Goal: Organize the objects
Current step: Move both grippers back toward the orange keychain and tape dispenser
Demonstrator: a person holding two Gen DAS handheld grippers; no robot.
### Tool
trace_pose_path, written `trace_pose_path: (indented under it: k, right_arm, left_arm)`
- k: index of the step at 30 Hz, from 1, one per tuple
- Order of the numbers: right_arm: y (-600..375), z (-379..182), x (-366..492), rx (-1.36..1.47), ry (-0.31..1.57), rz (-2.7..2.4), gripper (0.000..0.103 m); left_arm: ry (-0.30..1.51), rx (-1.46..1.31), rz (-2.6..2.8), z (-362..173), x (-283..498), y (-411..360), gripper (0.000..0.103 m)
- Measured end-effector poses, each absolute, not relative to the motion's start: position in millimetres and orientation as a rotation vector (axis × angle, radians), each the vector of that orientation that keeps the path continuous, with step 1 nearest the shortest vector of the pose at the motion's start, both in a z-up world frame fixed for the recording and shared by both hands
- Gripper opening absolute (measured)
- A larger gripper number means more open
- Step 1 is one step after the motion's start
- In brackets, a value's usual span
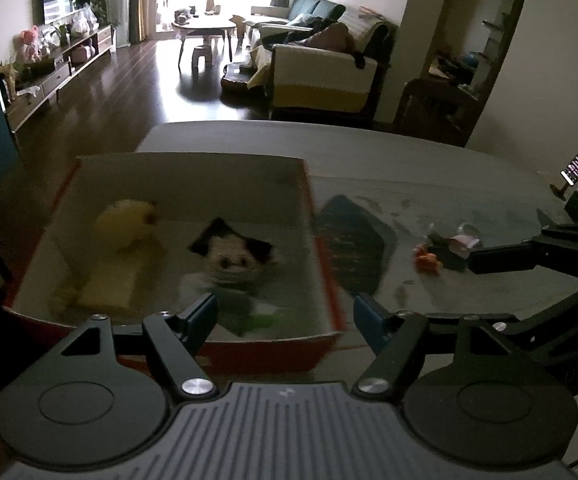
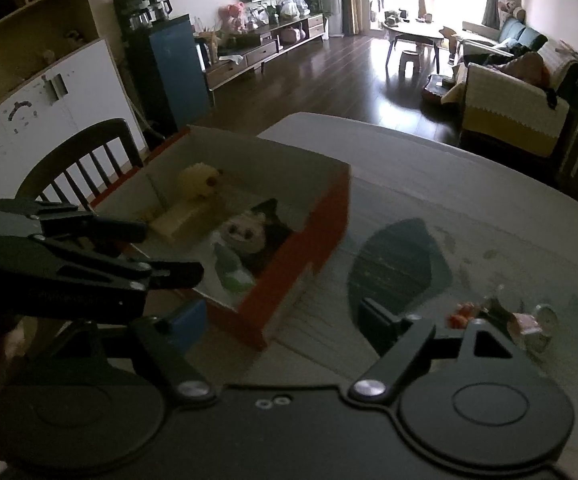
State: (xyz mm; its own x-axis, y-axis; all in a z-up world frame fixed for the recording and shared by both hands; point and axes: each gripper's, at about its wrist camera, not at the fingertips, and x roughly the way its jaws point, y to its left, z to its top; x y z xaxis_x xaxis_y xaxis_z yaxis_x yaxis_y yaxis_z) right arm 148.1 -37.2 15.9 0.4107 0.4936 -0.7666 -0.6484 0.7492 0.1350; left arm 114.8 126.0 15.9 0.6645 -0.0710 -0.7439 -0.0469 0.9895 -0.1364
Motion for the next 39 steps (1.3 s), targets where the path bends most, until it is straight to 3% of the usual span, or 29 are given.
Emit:
trace_pose_path:
  k: [2,15,19,39]
  right_arm:
    - [-52.2,13.9,149.7,-0.193,0.896,0.729,0.083]
    - [-168.8,-10.5,173.8,-0.119,0.946,0.66,0.083]
    - [-198.2,-21.6,187.7,-0.1,0.96,0.604,0.083]
    - [-249.9,-68.2,272.4,-0.116,0.994,0.438,0.083]
  left_arm:
    - [0.845,-0.157,-0.02,14.8,117.7,111.2,0.081]
    - [0.871,-0.115,-0.061,-9.6,141.1,17.1,0.086]
    - [0.867,-0.109,-0.064,-17.9,152.3,-1.6,0.103]
    - [0.919,-0.057,-0.096,-75.8,233.1,-50.5,0.103]
